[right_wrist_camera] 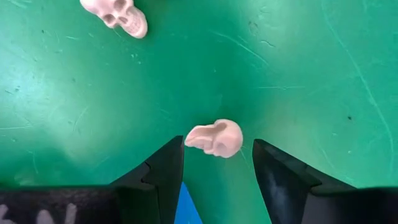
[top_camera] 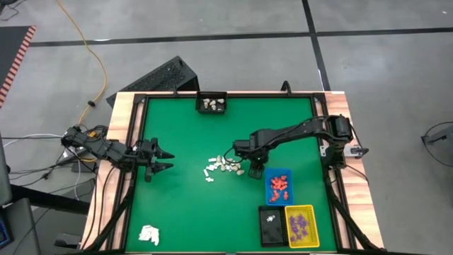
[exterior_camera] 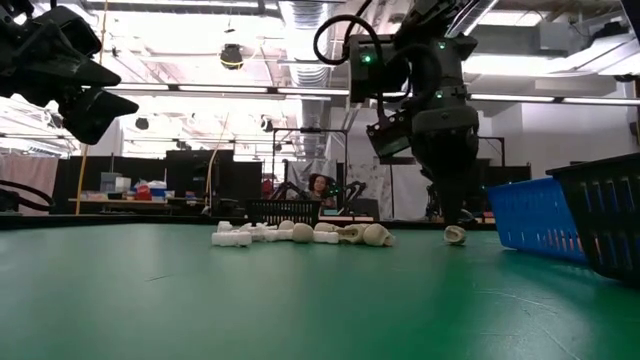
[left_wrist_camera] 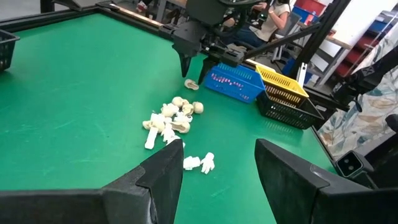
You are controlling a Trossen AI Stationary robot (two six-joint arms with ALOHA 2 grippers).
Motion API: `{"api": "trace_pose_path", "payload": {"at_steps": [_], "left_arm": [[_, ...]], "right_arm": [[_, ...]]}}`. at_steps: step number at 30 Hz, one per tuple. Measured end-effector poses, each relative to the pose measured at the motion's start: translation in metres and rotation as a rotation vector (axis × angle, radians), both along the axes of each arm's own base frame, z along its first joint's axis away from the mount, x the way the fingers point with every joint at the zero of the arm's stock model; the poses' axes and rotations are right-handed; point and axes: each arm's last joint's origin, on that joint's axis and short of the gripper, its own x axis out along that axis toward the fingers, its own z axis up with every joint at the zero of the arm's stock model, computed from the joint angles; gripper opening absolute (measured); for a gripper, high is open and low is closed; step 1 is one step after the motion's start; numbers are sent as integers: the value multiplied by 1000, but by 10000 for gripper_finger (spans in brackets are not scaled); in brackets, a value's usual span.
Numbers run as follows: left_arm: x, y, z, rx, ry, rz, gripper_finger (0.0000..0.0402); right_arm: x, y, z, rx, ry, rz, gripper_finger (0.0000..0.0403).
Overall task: Sort Halloween decoration
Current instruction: Put the gray skull toy into the top black bin
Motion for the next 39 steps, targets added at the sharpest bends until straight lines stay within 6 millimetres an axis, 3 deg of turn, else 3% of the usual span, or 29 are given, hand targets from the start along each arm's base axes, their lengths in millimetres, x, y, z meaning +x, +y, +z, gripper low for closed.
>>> {"api": "trace_pose_path", "payload": {"at_steps": [14,31,39], "left_arm": [[0,0,0,4,1,1,189],[0,0,0,7,1,1,189],[0,0,0,7,1,1,189]], "right_arm": [[-5,0,-15,1,-6,-25,197],[-3,0,-14,-1,-22,-14,66],[5,-9,-4,-63,-75,13,36]]}}
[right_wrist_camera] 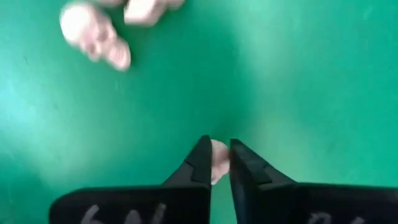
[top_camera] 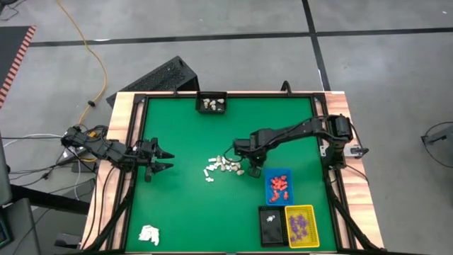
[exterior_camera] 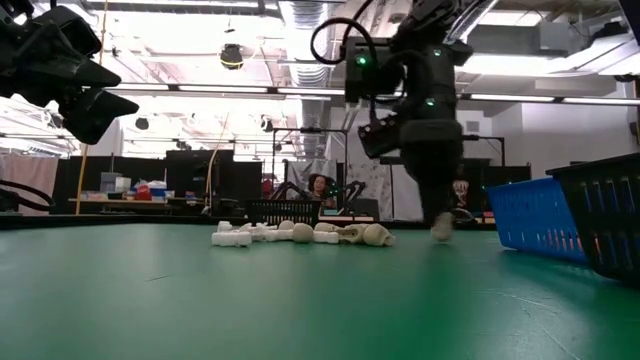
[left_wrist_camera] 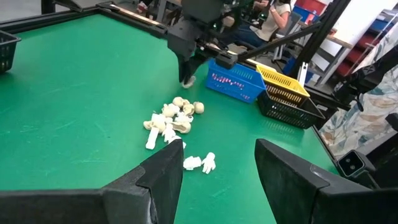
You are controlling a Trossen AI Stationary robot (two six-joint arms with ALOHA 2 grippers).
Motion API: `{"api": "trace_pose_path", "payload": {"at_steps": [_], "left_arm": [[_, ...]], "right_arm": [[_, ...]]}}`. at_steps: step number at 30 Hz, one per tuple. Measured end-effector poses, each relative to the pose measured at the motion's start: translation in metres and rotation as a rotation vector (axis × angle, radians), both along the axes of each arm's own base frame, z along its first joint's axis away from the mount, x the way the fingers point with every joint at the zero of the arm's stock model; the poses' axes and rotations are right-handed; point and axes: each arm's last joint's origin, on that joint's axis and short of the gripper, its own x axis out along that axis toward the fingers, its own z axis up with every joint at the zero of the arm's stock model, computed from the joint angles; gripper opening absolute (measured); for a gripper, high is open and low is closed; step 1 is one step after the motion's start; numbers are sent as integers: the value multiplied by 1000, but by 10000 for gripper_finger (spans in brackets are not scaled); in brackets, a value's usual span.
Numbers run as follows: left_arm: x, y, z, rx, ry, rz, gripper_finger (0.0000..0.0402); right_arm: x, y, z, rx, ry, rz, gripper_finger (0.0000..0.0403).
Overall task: Sort Halloween decoration
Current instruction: Put the gray skull toy into the top black bin
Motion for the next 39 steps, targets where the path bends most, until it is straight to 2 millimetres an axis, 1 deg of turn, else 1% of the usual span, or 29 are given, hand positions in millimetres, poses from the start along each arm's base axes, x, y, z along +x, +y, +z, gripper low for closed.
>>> {"api": "trace_pose_path", "payload": {"at_steps": [7,9,11,14,18,22,24,26,28,30,34,39], "left_arm": [[0,0,0,-1,0,0,189],[0,0,0,-5,0,0,189],[0,0,0,-5,0,0,189],[0,0,0,-9,0,-4,189],[0,-1,0,-8,5,-18,189],[0,-1,-1,-15,7,-17,189],[0,-1,-1,-16,7,-18,189],[0,-1,-1,-16,9,-18,189],[0,-1,-1,-15,9,-18,189],[0,-1,-1,-13,10,-18,189],[0,-1,-1,-11,9,-18,189],[0,-1,-1,-18,9,-17,189]], "right_arm": [[14,-20,22,-42,-89,-5,4],[17,-24,27,-35,-118,17,2],[18,-26,30,5,-131,26,8],[15,-17,31,88,-97,54,37],[11,8,30,119,-48,147,102],[14,30,24,51,-86,211,178],[14,37,19,-11,-97,195,211],[12,41,13,-37,-98,148,234],[10,42,9,-34,-83,106,246],[9,42,6,-34,-84,76,248],[11,44,-1,-32,-138,40,244],[3,43,-16,-32,-111,3,236]]}}
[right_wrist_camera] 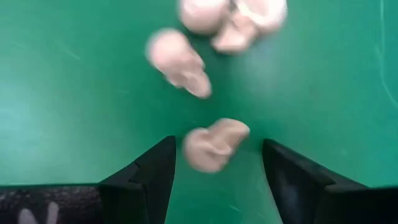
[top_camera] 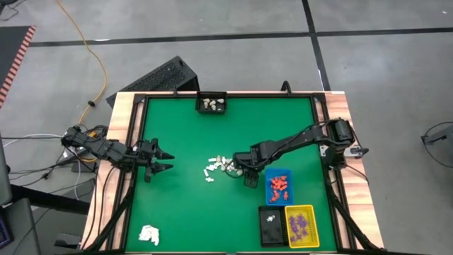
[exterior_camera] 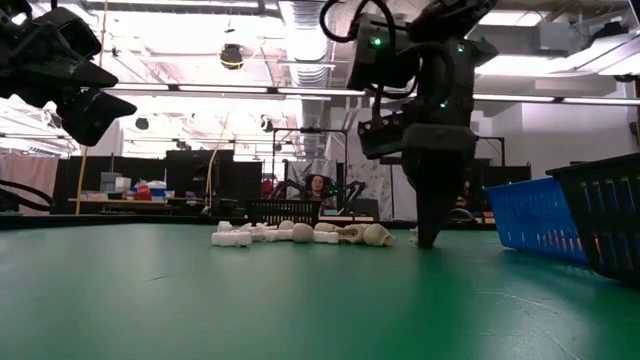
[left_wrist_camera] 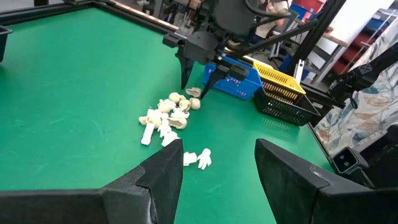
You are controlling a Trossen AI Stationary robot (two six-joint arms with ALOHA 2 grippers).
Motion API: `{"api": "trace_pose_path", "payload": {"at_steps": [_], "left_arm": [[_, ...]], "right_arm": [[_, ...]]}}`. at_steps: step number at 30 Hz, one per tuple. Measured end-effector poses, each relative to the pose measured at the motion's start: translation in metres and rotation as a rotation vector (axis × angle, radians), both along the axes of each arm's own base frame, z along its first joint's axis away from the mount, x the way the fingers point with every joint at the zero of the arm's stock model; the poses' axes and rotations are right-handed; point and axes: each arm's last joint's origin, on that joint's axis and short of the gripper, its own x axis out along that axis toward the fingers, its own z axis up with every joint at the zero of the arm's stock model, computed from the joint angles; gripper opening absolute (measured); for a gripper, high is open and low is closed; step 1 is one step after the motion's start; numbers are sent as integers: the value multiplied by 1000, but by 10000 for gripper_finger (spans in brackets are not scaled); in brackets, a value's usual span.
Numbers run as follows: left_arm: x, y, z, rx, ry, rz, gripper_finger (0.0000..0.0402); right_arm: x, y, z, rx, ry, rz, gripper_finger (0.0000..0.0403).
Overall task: Sort Halloween decoration
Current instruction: Put the gray skull toy into the top black bin
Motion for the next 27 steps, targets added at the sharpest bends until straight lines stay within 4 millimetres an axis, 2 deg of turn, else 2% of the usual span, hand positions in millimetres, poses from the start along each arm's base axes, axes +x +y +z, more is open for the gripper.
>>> {"api": "trace_pose_path", "payload": {"at_steps": [7,20,27], "left_arm": [[0,0,0,7,-1,9,189],[0,1,0,12,-1,25,189],[0,1,0,13,0,25,189]], "right_arm": [[-2,-1,-6,-15,-27,-21,227],[-1,-2,-6,-38,-34,-37,85],[-1,-3,-6,-49,-34,-63,63]]}}
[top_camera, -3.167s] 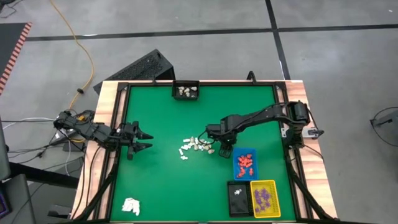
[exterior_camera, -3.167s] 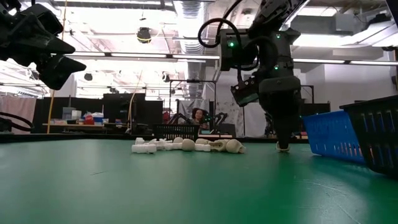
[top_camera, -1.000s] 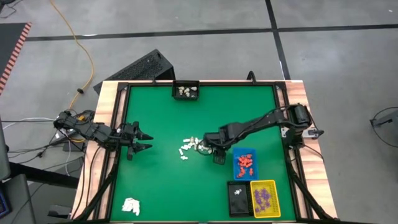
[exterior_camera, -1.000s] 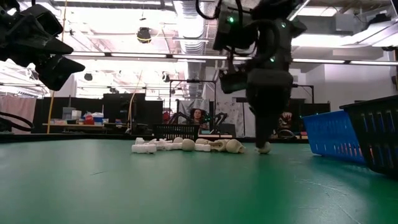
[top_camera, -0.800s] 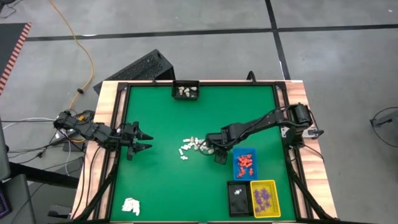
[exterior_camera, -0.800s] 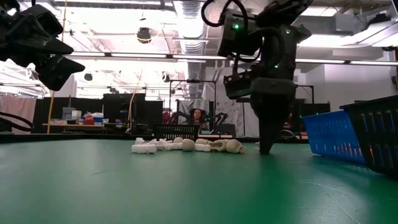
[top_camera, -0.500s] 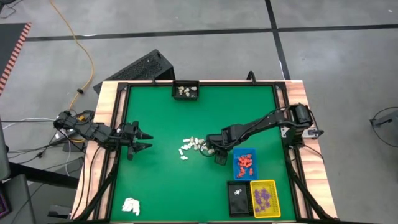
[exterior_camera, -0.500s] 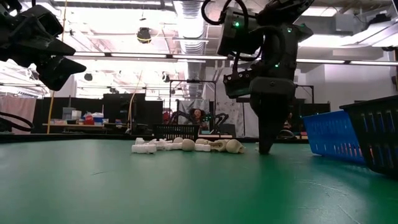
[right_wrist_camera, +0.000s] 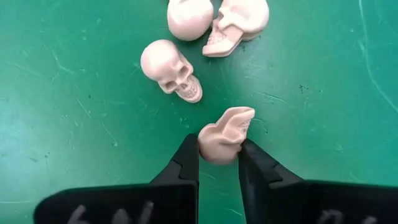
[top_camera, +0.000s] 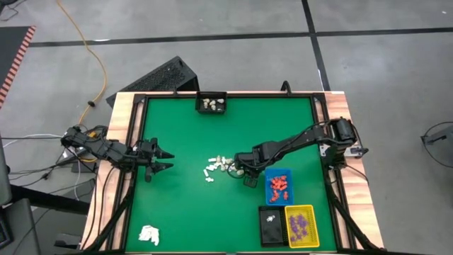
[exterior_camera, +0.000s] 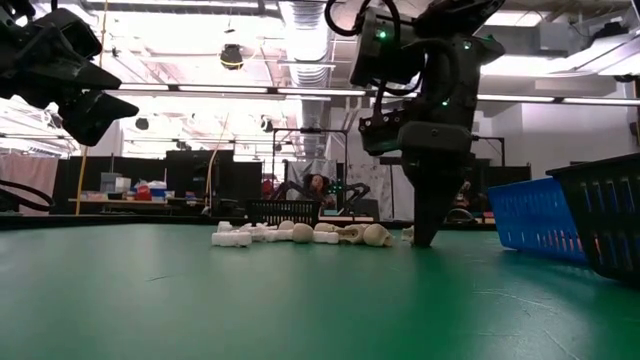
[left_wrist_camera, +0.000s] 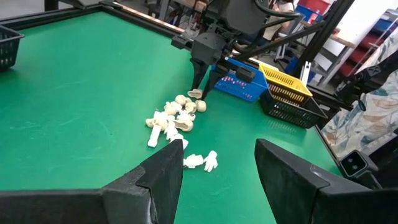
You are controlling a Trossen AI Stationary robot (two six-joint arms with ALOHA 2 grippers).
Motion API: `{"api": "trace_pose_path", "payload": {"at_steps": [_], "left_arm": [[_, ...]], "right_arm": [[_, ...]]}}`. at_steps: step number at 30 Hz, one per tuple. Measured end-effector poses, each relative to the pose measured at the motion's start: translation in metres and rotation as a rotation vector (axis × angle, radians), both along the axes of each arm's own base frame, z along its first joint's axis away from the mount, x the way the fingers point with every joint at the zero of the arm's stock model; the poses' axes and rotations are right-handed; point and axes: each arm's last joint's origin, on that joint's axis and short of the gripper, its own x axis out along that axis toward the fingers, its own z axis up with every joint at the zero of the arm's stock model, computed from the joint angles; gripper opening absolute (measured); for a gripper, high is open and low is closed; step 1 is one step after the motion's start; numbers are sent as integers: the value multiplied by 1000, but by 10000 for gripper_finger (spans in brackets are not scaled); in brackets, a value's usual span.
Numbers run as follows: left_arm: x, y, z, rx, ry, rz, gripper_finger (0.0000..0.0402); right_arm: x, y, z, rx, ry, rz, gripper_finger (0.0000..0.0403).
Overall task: Sort Halloween decoration
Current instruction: Put the gray skull toy into the top black bin
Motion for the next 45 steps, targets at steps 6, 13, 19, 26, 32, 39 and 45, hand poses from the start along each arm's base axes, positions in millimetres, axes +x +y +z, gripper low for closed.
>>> {"api": "trace_pose_path", "payload": {"at_steps": [6,13,19,26,32,39,45], "left_arm": [[0,0,-1,5,14,0,189],[0,0,-2,7,18,0,189],[0,0,-2,13,18,0,189],[0,0,-2,14,18,-1,189],[0,0,-2,14,18,-1,189],[0,0,-2,14,18,0,189],[0,0,-2,25,17,3,189]], "right_arm": [[5,-6,7,-21,-14,7,62],[17,-33,23,-70,-57,-18,62],[31,-69,45,-124,-161,-55,61],[50,-118,69,-206,-455,-128,61],[51,-161,84,-271,-647,-238,61],[44,-194,93,-295,-752,-344,61],[41,-208,99,-301,-837,-403,61]]}}
